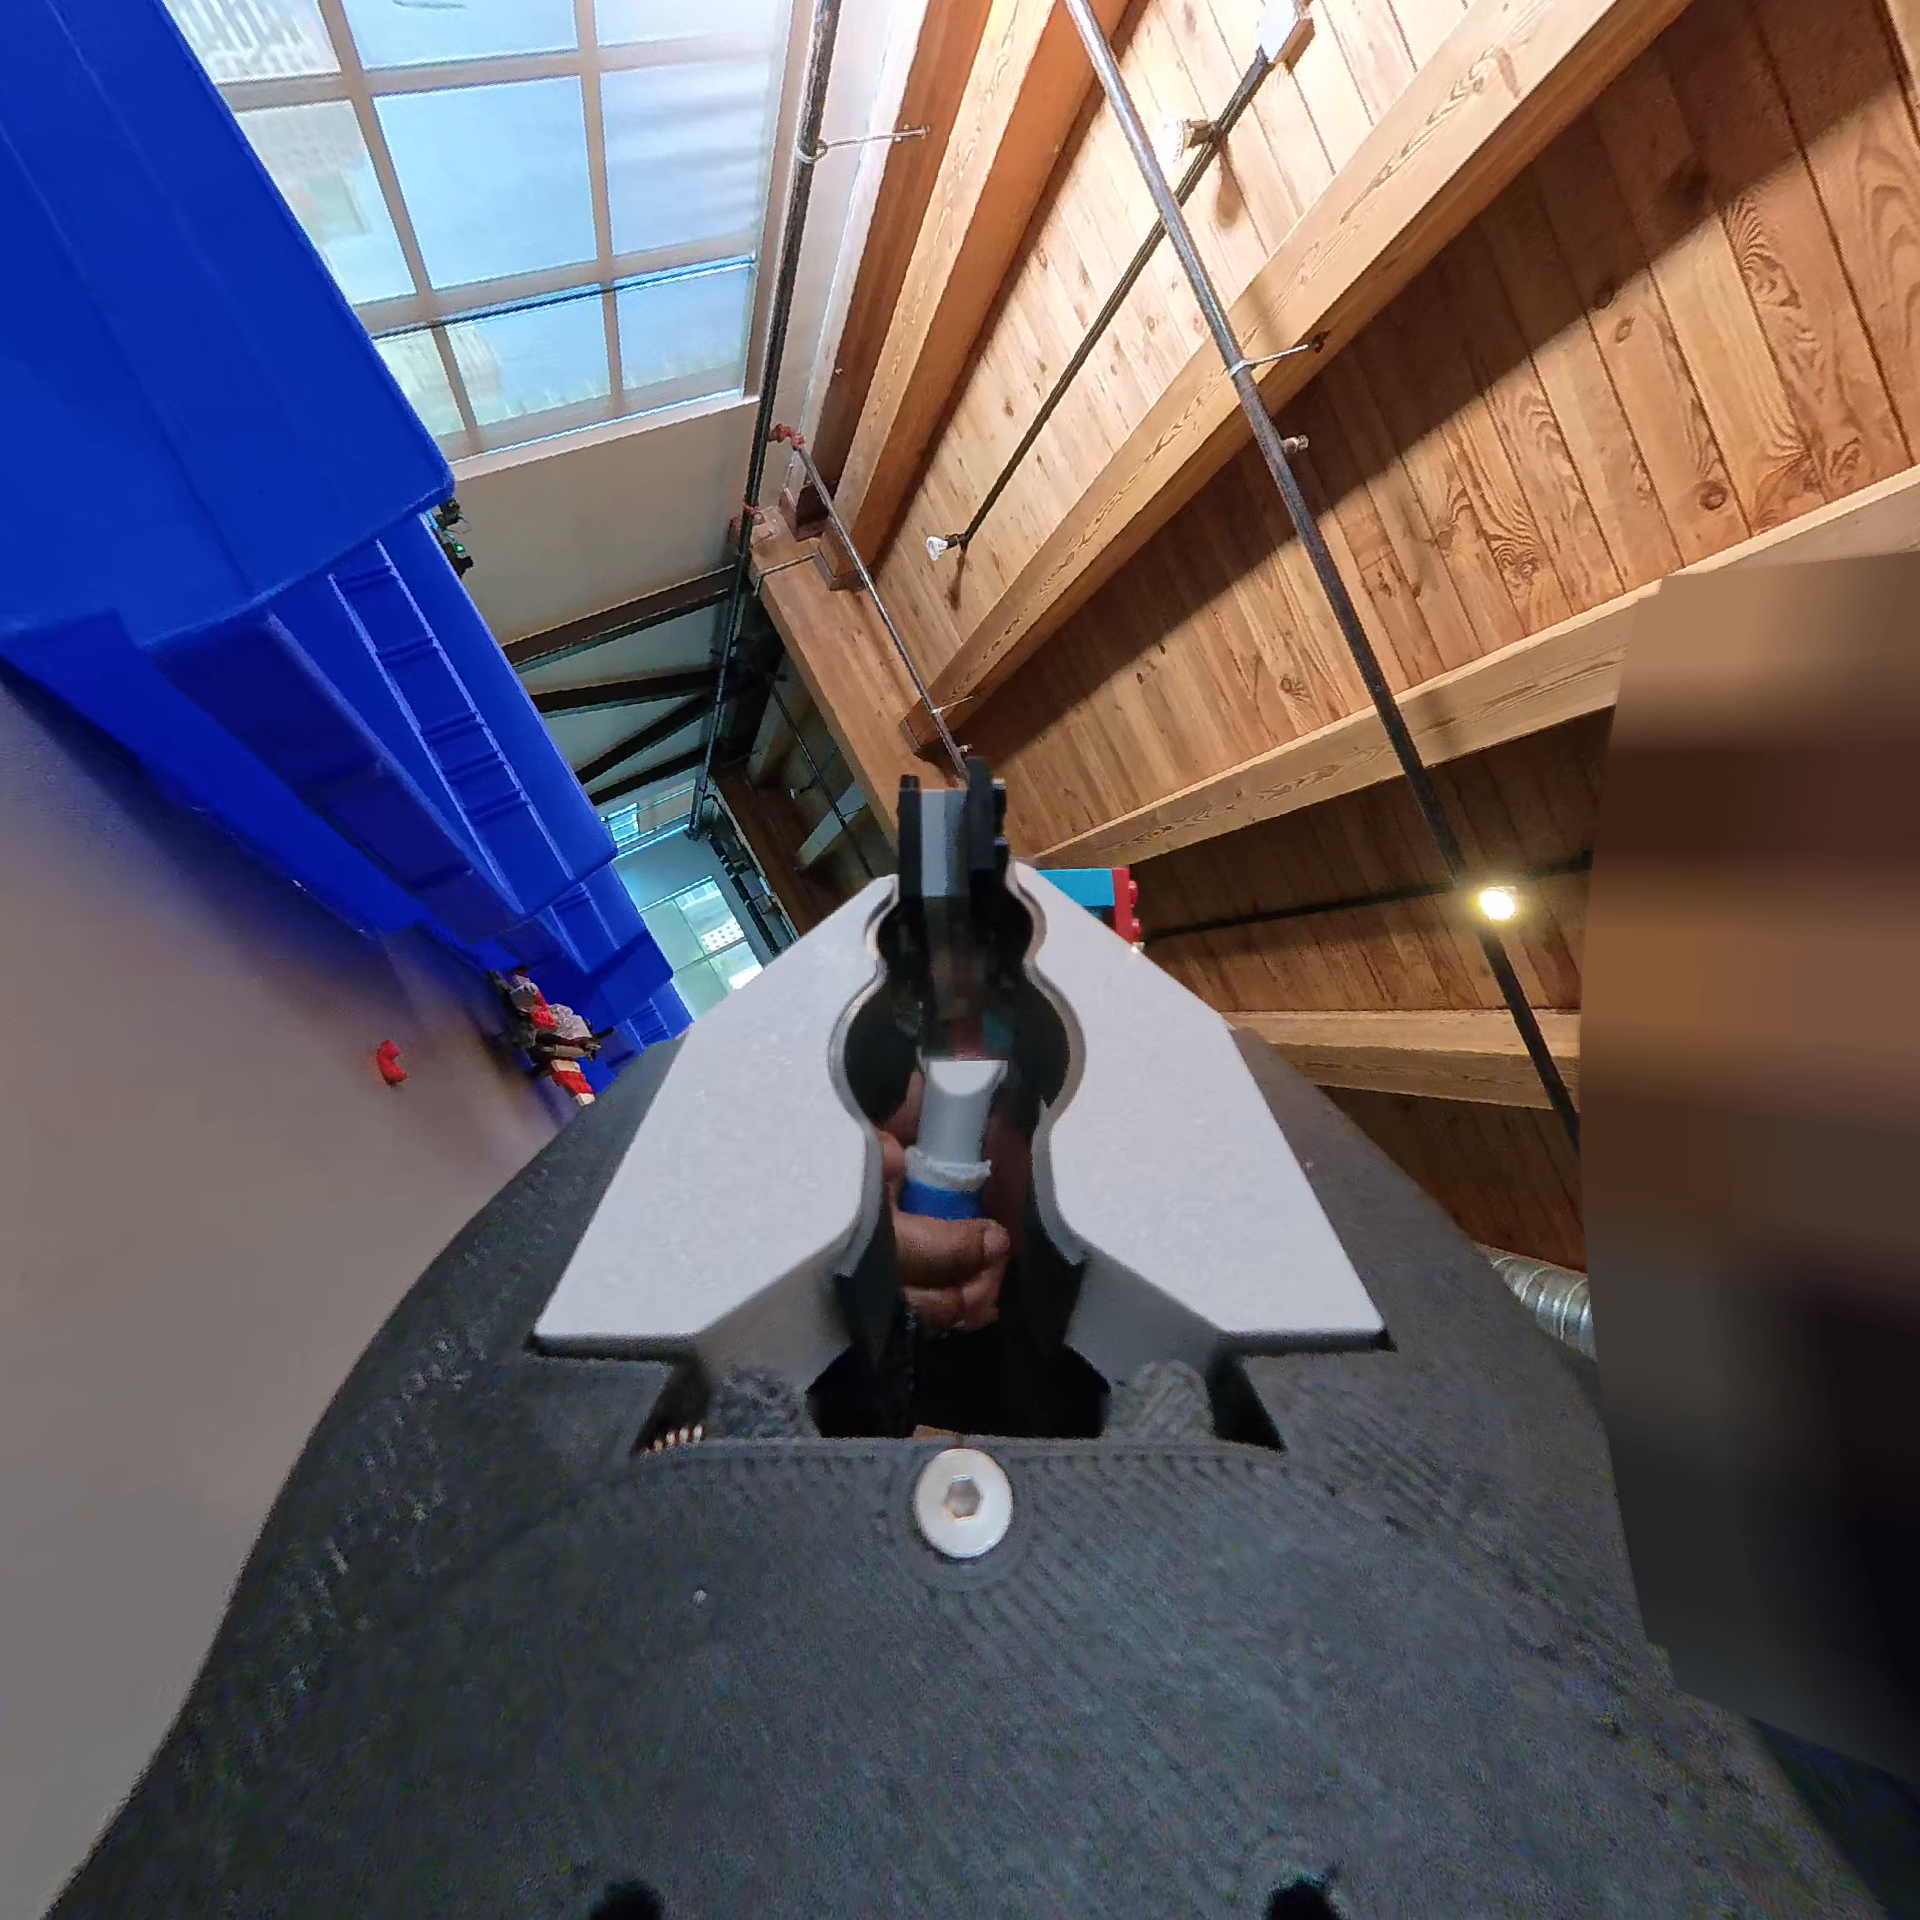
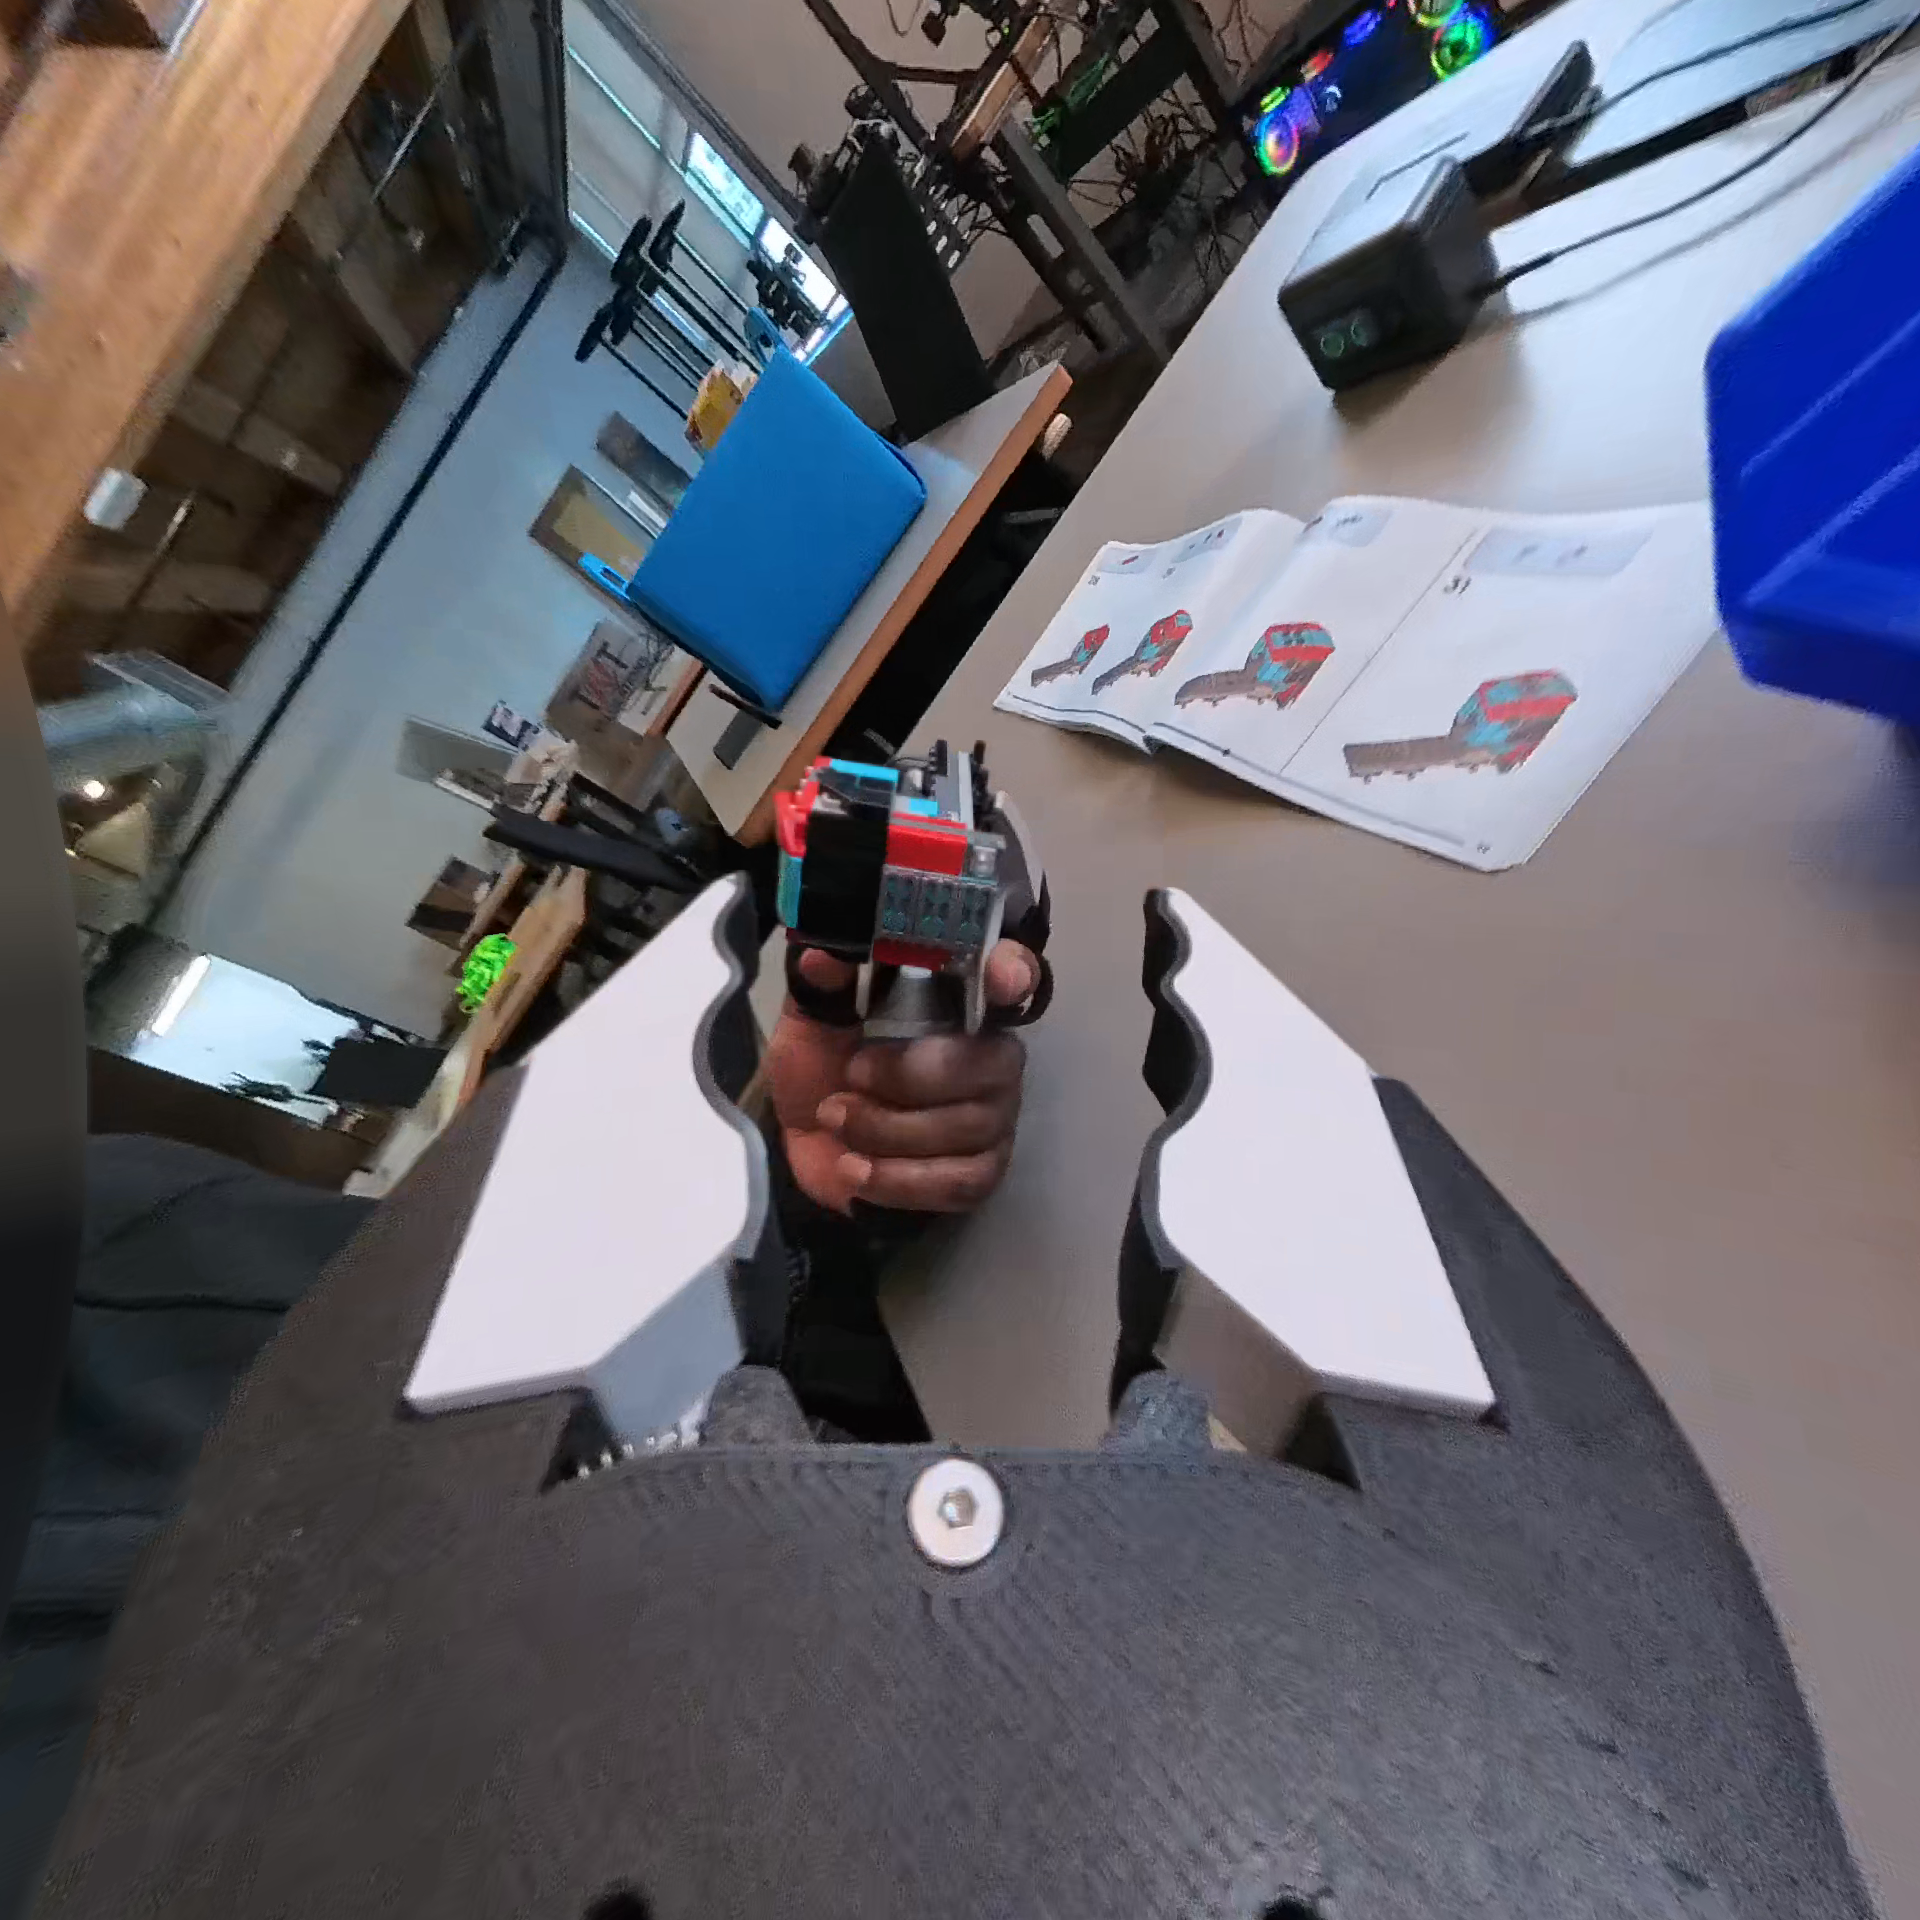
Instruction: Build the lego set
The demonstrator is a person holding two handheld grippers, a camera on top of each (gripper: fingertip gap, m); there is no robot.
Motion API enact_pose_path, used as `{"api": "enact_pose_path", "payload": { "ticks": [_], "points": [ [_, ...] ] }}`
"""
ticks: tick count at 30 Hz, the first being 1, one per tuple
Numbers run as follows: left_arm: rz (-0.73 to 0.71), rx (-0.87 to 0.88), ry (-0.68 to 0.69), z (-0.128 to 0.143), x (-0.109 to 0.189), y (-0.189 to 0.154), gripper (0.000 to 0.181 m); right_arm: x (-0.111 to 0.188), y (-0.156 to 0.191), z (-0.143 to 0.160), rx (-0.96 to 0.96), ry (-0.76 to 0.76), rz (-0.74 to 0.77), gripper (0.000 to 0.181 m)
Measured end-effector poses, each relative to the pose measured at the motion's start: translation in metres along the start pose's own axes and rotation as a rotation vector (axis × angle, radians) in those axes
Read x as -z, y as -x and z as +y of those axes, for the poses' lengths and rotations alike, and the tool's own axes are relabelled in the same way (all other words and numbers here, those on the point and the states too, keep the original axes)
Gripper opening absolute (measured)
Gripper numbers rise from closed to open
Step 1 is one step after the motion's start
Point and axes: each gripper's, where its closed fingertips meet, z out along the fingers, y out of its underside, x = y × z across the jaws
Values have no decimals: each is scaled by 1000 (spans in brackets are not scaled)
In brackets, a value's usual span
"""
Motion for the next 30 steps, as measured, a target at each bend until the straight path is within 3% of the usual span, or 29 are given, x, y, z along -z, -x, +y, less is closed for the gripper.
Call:
{"api": "enact_pose_path", "payload": {
  "ticks": [5,15,25,30],
  "points": [
    [-3,-20,16,4,-3,0,15,-6,8,4,-69,-9,-24,81],
    [-32,-77,39,7,-4,0,15,-10,3,3,-116,-10,-32,78],
    [-49,-123,55,8,-5,-1,15,-13,4,5,-147,-10,-65,69],
    [-54,-162,65,10,-5,-2,15,-13,6,6,-153,-18,-86,55]
  ]
}}
